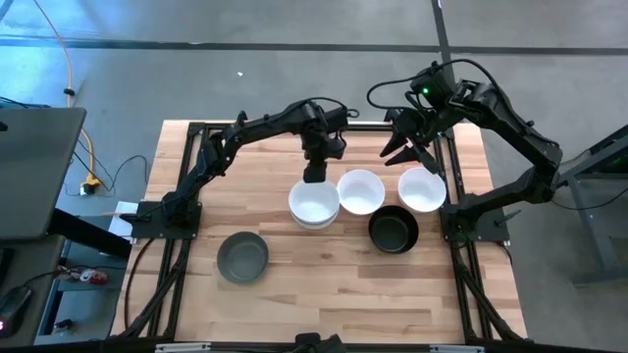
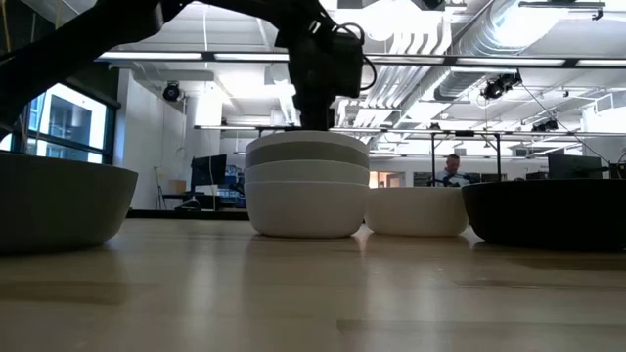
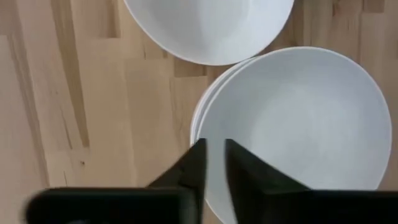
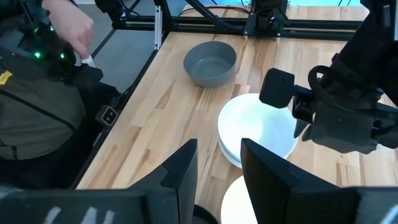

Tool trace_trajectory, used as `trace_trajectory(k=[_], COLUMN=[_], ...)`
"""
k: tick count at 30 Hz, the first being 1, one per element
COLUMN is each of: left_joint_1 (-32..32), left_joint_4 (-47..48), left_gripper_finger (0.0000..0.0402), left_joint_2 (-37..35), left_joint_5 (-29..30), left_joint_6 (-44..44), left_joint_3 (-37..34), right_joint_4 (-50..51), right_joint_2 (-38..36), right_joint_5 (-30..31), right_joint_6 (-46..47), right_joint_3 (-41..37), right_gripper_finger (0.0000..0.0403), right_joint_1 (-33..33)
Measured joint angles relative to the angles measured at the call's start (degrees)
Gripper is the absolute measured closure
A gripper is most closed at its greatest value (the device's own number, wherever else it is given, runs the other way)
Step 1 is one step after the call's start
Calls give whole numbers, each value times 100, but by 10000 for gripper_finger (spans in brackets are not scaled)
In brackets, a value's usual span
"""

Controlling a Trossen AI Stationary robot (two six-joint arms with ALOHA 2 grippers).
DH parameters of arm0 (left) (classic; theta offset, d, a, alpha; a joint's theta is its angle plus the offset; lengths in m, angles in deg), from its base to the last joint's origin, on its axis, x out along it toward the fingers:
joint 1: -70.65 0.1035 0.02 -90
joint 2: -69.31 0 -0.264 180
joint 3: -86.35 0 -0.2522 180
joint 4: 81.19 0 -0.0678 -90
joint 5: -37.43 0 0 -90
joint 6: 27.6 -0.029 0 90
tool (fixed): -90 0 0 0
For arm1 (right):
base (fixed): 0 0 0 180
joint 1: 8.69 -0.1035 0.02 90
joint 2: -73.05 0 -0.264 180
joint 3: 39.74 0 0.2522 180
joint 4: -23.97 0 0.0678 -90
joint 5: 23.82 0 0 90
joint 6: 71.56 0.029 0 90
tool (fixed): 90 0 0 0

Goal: Nest bowls inside each other
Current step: Stack the white bowl on top of the gray bowl

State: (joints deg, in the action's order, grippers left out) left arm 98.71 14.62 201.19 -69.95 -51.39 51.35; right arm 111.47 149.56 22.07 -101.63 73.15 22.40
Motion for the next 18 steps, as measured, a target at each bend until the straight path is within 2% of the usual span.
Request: trace_trajectory(k=[2,18], left_joint_1=[-2,-37], left_joint_4=[0,46], left_gripper_finger=[392,401], left_joint_2=[0,7], left_joint_5=[0,13], left_joint_6=[3,44], left_joint_3=[0,-35], right_joint_4=[25,149], right_joint_2=[0,0], right_joint_5=[0,-52], right_joint_6=[0,-106], right_joint_3=[0,0], right_gripper_finger=[291,291], right_joint_1=[1,1])
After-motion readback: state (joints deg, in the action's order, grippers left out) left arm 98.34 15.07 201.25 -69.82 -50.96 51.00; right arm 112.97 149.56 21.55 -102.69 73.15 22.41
